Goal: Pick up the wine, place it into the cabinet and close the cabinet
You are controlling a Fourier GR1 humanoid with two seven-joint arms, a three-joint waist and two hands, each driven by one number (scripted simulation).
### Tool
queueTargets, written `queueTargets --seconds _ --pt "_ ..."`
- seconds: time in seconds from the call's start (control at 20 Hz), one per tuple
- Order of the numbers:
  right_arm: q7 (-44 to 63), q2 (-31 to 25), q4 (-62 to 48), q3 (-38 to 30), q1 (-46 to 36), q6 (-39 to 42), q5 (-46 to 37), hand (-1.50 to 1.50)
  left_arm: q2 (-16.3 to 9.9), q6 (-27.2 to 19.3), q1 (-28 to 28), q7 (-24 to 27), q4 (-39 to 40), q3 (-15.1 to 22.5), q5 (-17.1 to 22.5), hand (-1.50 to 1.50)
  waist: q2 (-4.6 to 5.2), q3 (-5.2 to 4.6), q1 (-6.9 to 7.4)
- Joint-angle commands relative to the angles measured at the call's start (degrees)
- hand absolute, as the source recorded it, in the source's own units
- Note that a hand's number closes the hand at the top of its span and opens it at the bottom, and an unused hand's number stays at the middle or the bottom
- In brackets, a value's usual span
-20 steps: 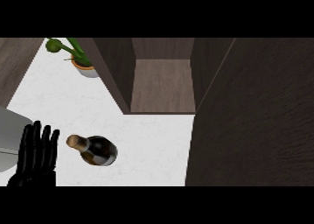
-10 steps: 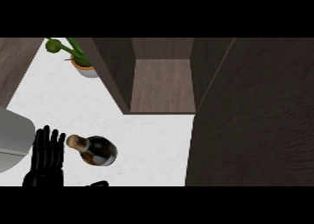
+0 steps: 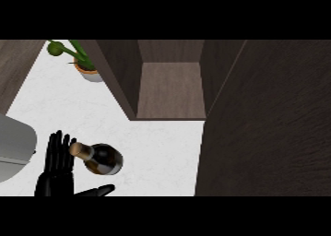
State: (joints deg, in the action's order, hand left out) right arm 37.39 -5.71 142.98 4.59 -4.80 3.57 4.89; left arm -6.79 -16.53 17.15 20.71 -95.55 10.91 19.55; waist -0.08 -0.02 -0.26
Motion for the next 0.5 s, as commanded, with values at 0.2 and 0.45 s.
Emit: queueTargets --seconds 0.2,0.45 --pt "4.7 0.7 7.3 0.1 -0.5 -0.7 4.3 -1.50 -0.1 5.7 -2.1 4.1 8.2 -3.8 2.3 -1.50 0.01 -0.01 0.12" --pt "7.8 0.3 8.8 0.8 -1.4 -1.3 3.5 -1.50 1.2 5.2 -1.3 5.0 7.9 -2.9 0.5 -1.50 -0.02 0.00 0.23"
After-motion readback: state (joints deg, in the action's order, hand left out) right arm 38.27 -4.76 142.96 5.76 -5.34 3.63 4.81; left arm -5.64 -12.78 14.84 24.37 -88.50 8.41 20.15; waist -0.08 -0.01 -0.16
